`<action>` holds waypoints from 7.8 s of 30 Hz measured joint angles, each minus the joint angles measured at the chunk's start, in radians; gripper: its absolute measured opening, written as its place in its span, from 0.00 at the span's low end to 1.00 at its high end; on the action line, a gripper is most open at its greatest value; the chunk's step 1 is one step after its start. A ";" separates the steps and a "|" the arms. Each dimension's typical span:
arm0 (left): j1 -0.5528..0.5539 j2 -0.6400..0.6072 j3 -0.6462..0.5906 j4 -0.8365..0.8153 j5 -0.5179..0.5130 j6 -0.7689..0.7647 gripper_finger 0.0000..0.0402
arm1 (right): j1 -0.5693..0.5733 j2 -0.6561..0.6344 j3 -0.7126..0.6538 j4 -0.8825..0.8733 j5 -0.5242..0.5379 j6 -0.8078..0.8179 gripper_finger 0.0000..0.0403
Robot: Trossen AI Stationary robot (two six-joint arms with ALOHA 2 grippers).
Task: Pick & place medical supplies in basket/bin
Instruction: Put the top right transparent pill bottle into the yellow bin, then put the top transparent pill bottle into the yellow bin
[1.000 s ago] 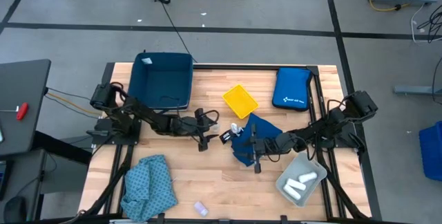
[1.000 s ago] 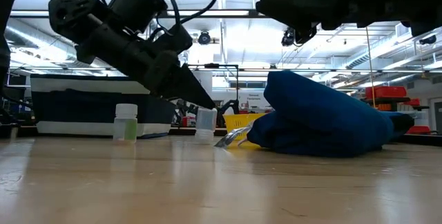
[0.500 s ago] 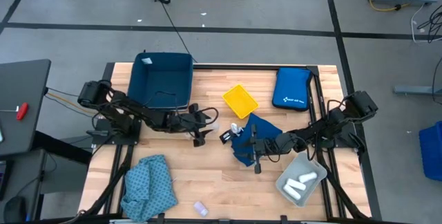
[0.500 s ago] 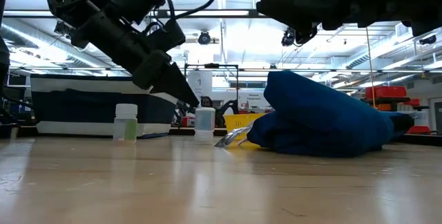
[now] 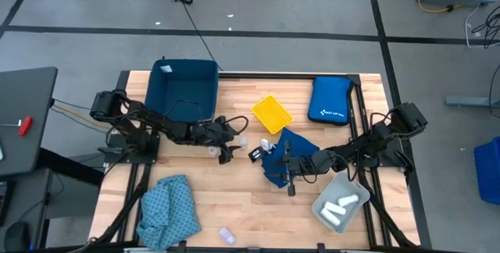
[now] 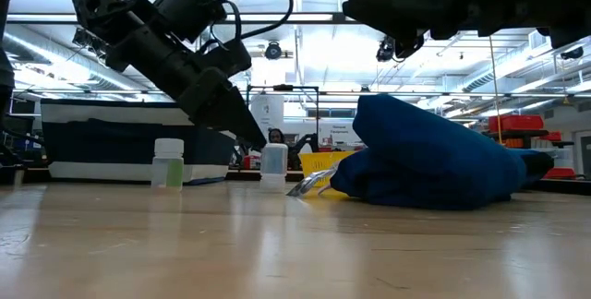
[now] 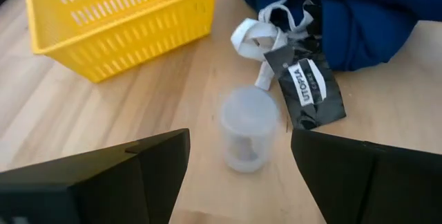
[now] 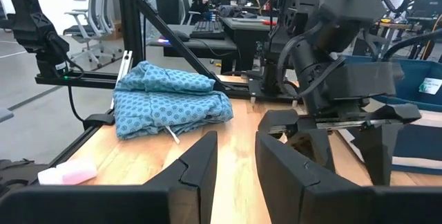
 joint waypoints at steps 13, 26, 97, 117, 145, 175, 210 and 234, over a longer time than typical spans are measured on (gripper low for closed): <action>0.006 0.054 -0.001 0.102 -0.004 -0.012 0.65 | -0.002 0.000 0.000 0.010 0.003 -0.008 0.26; 0.013 0.138 0.000 0.206 0.031 -0.022 0.64 | -0.002 0.000 0.000 0.022 0.010 -0.018 0.26; 0.273 0.467 0.241 0.945 0.289 -0.024 0.39 | -0.002 0.000 0.000 0.142 0.044 -0.154 0.26; 0.284 0.480 0.318 0.758 0.285 -0.007 0.39 | 0.007 0.000 0.000 0.138 0.052 -0.158 0.26; 0.220 0.464 0.533 0.262 0.012 0.002 0.39 | 0.068 -0.061 -0.001 0.127 0.120 -0.210 0.26; 0.220 0.464 0.533 0.077 0.050 0.033 0.53 | 0.066 -0.061 -0.001 0.125 0.122 -0.207 0.26; -0.143 -0.246 -0.248 0.552 -0.105 0.003 0.54 | 0.123 -0.061 0.000 0.094 0.122 -0.225 0.26; -0.445 -0.349 -0.377 0.082 -0.394 -0.305 0.59 | 0.123 -0.061 0.001 0.085 0.122 -0.225 0.26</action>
